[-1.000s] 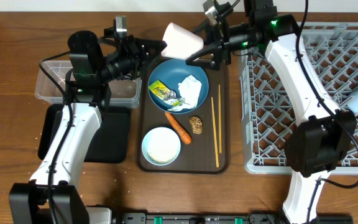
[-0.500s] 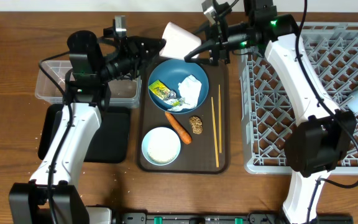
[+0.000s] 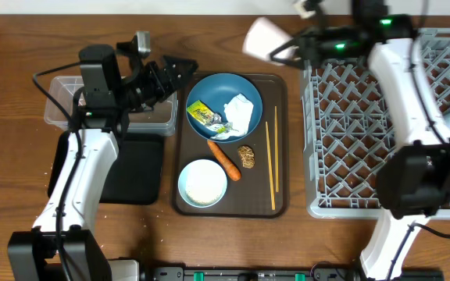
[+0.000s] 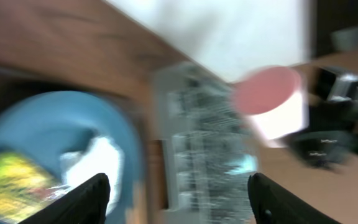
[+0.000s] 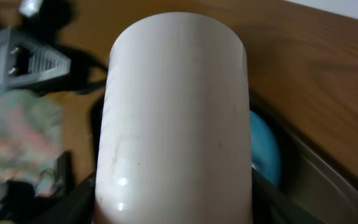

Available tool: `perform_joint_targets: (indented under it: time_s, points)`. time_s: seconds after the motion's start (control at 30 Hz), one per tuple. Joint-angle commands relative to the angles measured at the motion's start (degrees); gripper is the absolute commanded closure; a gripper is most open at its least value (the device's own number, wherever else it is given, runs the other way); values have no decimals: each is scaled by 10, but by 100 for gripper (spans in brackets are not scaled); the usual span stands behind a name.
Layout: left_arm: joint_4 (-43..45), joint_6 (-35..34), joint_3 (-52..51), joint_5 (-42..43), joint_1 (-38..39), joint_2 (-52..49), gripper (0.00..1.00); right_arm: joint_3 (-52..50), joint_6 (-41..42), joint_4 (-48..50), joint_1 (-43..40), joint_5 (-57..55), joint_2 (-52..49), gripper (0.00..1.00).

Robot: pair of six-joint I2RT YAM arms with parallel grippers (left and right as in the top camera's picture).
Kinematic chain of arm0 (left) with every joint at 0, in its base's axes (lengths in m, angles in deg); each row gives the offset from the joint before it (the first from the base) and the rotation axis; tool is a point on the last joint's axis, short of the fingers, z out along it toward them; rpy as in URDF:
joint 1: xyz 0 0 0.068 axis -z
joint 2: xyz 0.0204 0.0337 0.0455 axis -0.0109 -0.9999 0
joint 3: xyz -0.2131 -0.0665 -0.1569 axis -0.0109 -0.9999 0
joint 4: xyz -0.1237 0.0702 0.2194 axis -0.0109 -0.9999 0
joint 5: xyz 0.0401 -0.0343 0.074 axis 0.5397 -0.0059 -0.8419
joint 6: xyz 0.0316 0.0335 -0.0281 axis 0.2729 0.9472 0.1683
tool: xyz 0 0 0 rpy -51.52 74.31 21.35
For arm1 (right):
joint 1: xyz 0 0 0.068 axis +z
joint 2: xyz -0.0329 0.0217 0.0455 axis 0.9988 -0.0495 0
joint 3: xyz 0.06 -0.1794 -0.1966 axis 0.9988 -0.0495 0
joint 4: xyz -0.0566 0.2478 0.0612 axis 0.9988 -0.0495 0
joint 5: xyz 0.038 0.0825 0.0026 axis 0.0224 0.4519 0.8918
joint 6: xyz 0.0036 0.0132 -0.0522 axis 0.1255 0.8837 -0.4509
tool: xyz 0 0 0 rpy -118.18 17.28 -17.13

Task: Sort waste into correct bins and load items into the dishwasher rack
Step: 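Carry the pink cup with the right gripper toward the dish rack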

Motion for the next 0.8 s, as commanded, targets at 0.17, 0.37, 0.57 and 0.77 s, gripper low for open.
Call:
perform_joint_targets:
  time_s: [0.17,0.37,0.57,0.77]
  points:
    - [-135,196,8,-278,-3,26,16,2,56,-97,-121,-204,93,71]
    - [-219,209,8,-483,-3,81,2,2,79,-174,-180,-381,102,71]
    - [-254,210,8,-493,-3,107,2,1,99,-217,-213,-523,99,70]
    - [-260,209,8,-493,-3,108,2,1,129,-226,-236,-594,89,71]
